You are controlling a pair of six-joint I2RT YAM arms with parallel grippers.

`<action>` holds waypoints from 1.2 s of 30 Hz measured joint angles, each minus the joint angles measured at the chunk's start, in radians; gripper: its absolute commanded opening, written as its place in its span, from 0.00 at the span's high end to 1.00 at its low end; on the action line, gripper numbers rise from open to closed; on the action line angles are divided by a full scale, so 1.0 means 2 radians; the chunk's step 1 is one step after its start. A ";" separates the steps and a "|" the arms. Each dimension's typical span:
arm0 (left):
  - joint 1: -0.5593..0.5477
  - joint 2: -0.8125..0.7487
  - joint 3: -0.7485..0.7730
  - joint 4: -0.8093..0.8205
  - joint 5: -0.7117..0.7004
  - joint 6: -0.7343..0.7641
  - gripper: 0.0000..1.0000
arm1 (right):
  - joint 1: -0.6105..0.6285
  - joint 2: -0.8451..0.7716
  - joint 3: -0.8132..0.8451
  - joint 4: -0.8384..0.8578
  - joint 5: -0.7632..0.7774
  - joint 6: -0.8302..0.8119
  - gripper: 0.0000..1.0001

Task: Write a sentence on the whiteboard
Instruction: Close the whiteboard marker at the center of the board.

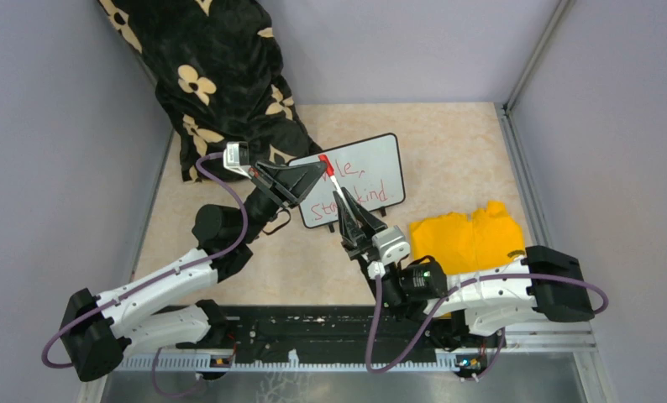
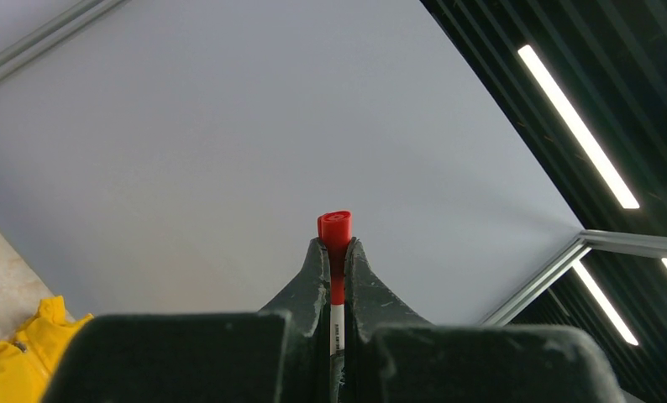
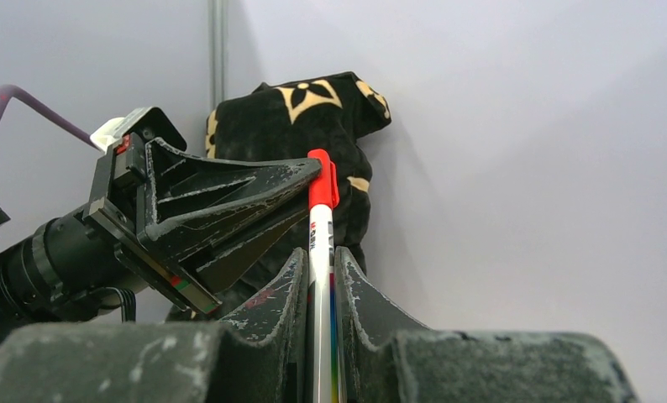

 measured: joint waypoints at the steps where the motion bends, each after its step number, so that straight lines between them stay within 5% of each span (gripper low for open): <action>1: 0.000 0.000 0.000 0.000 0.000 0.002 1.00 | 0.000 0.000 0.000 0.000 0.001 -0.001 1.00; 26: -0.021 -0.014 -0.014 0.023 -0.044 0.023 0.99 | 0.004 0.019 0.028 -0.002 0.005 -0.033 1.00; 36: -0.059 -0.071 -0.055 -0.013 -0.030 0.047 0.54 | -0.002 0.018 0.033 -0.005 -0.024 -0.020 1.00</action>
